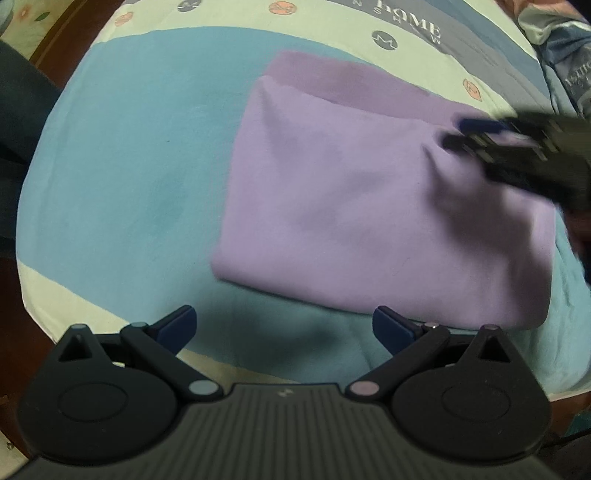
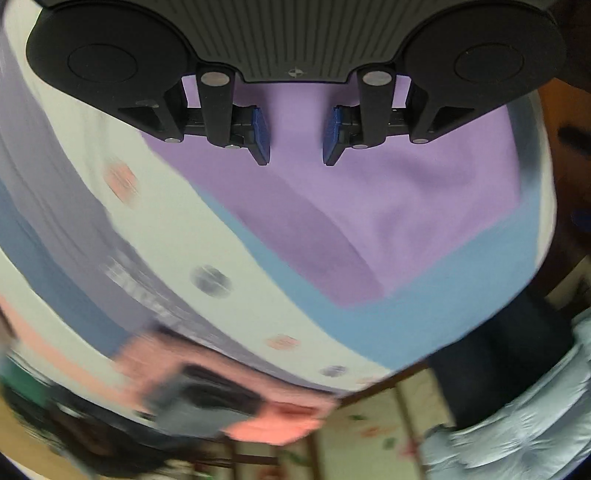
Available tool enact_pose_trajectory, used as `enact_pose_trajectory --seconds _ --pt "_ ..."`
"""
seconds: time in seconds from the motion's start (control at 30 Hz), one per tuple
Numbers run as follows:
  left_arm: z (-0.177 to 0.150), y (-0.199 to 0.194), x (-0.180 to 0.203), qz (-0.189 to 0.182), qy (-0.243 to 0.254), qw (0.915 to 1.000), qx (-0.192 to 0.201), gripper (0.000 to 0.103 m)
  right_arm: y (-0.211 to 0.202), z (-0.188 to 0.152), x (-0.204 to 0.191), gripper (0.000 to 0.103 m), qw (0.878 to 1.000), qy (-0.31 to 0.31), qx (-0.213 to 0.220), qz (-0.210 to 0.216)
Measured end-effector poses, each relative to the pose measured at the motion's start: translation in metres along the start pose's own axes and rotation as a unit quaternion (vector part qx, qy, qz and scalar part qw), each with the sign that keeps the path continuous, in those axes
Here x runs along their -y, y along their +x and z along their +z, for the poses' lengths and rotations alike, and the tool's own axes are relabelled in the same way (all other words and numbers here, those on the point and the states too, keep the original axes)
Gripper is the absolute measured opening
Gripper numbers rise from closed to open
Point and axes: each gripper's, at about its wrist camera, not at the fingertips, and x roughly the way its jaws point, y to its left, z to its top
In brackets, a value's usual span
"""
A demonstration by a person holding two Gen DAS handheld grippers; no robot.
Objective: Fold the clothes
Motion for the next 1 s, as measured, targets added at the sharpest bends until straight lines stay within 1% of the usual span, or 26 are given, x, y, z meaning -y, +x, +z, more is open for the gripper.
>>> enact_pose_trajectory --seconds 0.1,0.17,0.27,0.37,0.4,0.43,0.47,0.5,0.53,0.63,0.67,0.73,0.83,0.9,0.93,0.97,1.0 --pt "-0.007 -0.003 -0.008 0.004 -0.012 0.9999 0.006 0.102 0.024 0.04 -0.003 0.045 0.998 -0.052 0.002 0.03" --pt "-0.015 -0.006 -0.015 0.006 -0.021 0.9997 0.009 0.102 0.041 0.062 -0.003 0.048 0.996 -0.08 -0.003 0.041" --pt "-0.026 -0.01 -0.028 0.005 -0.036 0.9993 0.012 0.102 0.071 0.092 0.004 0.053 0.994 -0.093 -0.024 0.055" --pt "-0.036 -0.012 -0.041 0.002 -0.055 0.9984 0.014 0.102 0.1 0.107 0.008 0.053 0.992 -0.088 -0.057 0.064" --pt "-0.038 -0.013 -0.045 0.002 -0.061 0.998 0.015 0.102 0.109 0.109 0.011 0.047 0.991 -0.081 -0.077 0.076" --pt "-0.04 -0.012 -0.049 0.004 -0.068 0.9976 0.014 0.102 0.118 0.11 0.013 0.037 0.988 -0.074 -0.103 0.089" --pt "-0.041 -0.012 -0.051 0.004 -0.074 0.9971 0.013 0.102 0.123 0.112 0.013 0.009 0.986 -0.07 -0.12 0.096" --pt "-0.042 -0.01 -0.055 0.003 -0.083 0.9965 0.012 0.102 0.126 0.114 0.014 0.009 0.984 -0.069 -0.129 0.101" --pt "-0.042 -0.009 -0.058 0.0 -0.092 0.9957 0.011 0.102 0.125 0.116 0.013 0.009 0.984 -0.073 -0.126 0.102" --pt "-0.042 -0.005 -0.062 -0.009 -0.106 0.9943 0.009 0.102 0.115 0.119 0.013 0.007 0.987 -0.085 -0.096 0.093" --pt "-0.041 -0.003 -0.062 -0.011 -0.105 0.9944 0.008 0.102 0.111 0.119 0.015 0.007 0.989 -0.082 -0.085 0.089" --pt "-0.039 0.0 -0.062 -0.008 -0.098 0.9951 0.006 0.102 0.105 0.118 0.02 0.006 0.993 -0.056 -0.064 0.08" --pt "-0.039 0.003 -0.062 -0.009 -0.092 0.9957 0.0 0.102 0.114 0.114 0.024 0.007 0.995 -0.042 -0.074 0.048" --pt "-0.037 0.005 -0.062 -0.008 -0.086 0.9963 -0.003 0.102 0.114 0.117 0.017 0.012 0.996 -0.051 -0.071 0.026" --pt "-0.036 0.005 -0.062 -0.007 -0.083 0.9966 -0.004 0.102 0.114 0.118 0.014 0.012 0.996 -0.057 -0.068 0.014" --pt "-0.034 0.003 -0.062 -0.006 -0.078 0.9969 -0.003 0.102 0.107 0.121 0.012 0.017 0.997 -0.053 -0.05 0.006" --pt "-0.032 0.004 -0.06 -0.006 -0.075 0.9972 -0.003 0.102 0.093 0.124 0.013 0.025 0.999 -0.035 -0.019 0.0"
